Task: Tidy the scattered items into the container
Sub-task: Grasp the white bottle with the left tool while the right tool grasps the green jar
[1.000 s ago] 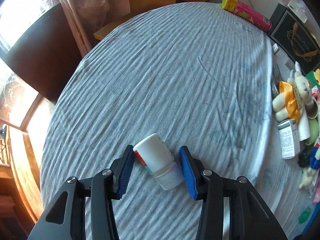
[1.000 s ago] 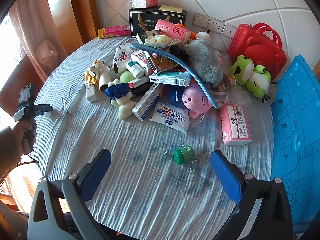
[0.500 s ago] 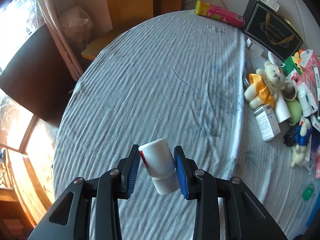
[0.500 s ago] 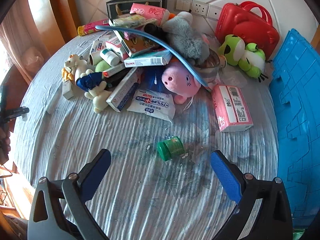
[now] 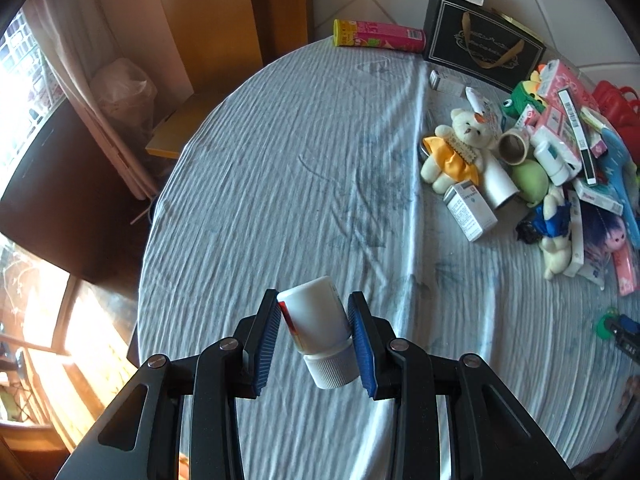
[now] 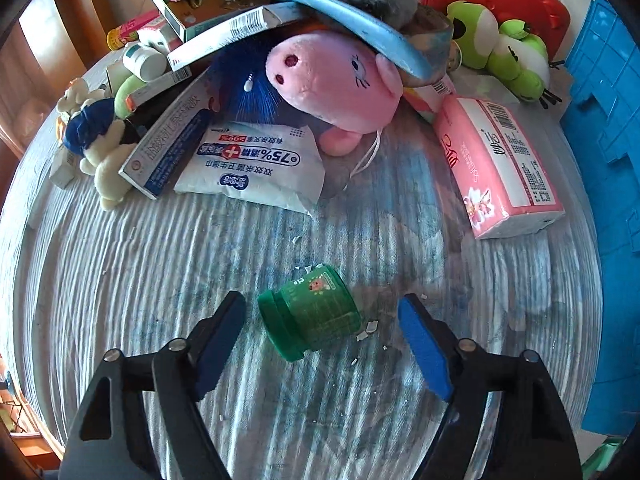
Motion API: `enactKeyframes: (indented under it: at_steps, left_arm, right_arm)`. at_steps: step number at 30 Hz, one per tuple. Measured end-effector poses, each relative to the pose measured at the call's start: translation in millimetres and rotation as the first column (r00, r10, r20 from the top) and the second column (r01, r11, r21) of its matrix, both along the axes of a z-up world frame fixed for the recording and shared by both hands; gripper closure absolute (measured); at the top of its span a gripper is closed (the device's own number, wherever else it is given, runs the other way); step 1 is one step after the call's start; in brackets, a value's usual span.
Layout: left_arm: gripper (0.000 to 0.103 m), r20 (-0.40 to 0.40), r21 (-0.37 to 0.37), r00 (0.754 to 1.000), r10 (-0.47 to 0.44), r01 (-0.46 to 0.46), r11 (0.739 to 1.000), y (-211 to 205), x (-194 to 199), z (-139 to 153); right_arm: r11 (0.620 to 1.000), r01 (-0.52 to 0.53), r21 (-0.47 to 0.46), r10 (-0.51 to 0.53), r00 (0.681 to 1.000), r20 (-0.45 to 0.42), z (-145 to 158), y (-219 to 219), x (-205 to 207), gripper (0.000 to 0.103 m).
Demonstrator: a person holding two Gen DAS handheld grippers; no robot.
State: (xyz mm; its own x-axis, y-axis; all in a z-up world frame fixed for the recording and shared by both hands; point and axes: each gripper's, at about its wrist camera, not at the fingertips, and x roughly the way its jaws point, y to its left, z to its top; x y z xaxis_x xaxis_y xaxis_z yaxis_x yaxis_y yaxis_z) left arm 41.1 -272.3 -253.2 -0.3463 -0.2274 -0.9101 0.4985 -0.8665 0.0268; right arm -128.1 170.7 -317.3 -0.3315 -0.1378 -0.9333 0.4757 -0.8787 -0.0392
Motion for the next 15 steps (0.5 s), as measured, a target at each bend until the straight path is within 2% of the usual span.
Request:
enactKeyframes:
  at_steps: [1,2,9,15]
  left_arm:
    - [0.069,-0.003,-0.002,1.0,0.001,-0.001,1.0,0.6,1.5,2.1]
    - [0.069,-0.004,-0.004,1.0,0.003,-0.003,1.0,0.7,2.3,3.6]
    - [0.069,-0.018,-0.008,1.0,-0.004,0.004,1.0,8.3,0.2,10.1]
    - [0.069,-0.056,-0.002,0.998,-0.038,0.037,0.999,27.8,-9.5,21.3]
  right_arm:
    - [1.0,-0.006,0.005,0.006,1.0,0.011,-3.6,-0.9,-1.3,0.039]
    - [1.0,-0.016,0.008,0.015,1.0,0.018,-5.9,-2.1,-1.7,0.052]
    - [0.998,-0.068,0.018,0.067,0.997,0.021,-2.3,-4.1,9.2,0.053]
    - [0.998,-0.068,-0.018,0.068,0.998,-0.002,22.2,3.7,27.0,0.053]
